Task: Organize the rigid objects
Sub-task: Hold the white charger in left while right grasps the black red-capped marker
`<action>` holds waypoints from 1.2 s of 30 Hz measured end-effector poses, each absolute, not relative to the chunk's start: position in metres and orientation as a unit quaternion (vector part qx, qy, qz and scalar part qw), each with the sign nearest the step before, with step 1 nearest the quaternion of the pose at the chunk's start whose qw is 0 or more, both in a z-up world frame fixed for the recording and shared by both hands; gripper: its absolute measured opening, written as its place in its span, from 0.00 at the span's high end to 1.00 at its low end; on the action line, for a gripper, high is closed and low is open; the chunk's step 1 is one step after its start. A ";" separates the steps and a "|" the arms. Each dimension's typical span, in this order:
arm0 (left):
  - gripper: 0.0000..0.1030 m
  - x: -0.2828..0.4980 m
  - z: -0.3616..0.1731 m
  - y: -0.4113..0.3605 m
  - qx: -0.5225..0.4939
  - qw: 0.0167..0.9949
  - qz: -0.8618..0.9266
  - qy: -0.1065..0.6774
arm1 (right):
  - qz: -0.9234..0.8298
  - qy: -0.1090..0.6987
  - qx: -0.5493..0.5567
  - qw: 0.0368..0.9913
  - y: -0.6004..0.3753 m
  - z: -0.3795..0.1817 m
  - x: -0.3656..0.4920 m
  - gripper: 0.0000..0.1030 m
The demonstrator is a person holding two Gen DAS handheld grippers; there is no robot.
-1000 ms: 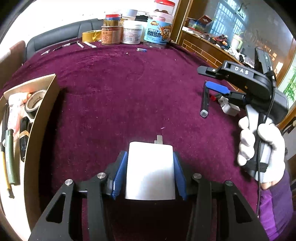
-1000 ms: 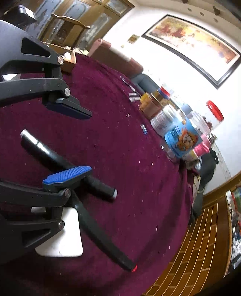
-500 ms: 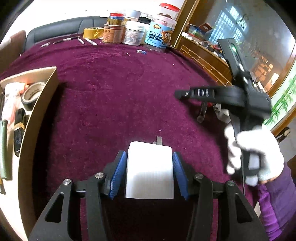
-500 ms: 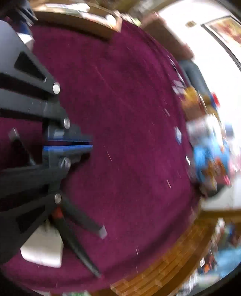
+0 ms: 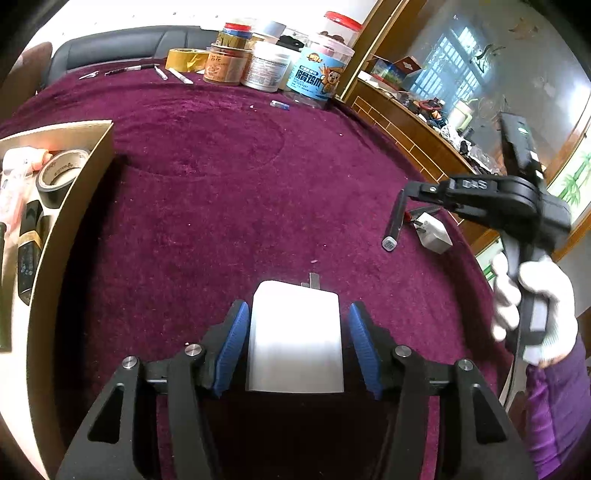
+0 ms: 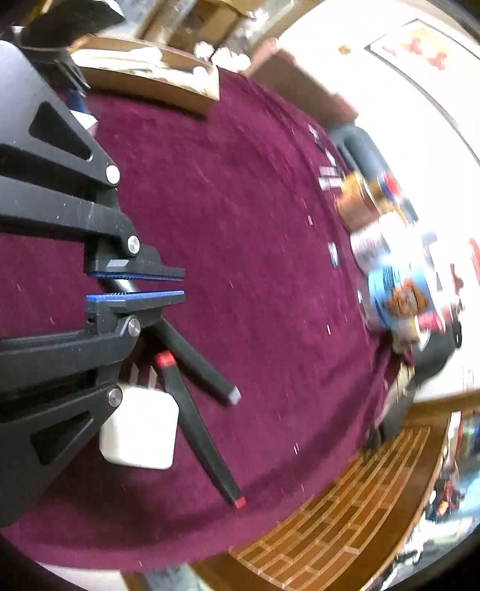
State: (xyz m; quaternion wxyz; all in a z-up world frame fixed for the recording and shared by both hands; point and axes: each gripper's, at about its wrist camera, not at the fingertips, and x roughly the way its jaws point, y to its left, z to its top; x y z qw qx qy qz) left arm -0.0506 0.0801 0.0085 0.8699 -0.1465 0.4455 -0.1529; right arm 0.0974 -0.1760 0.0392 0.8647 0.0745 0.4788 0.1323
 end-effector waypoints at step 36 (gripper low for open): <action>0.42 -0.052 0.010 0.080 -0.153 0.867 -0.170 0.443 | 0.075 0.468 0.072 0.878 -0.169 0.050 0.127 0.71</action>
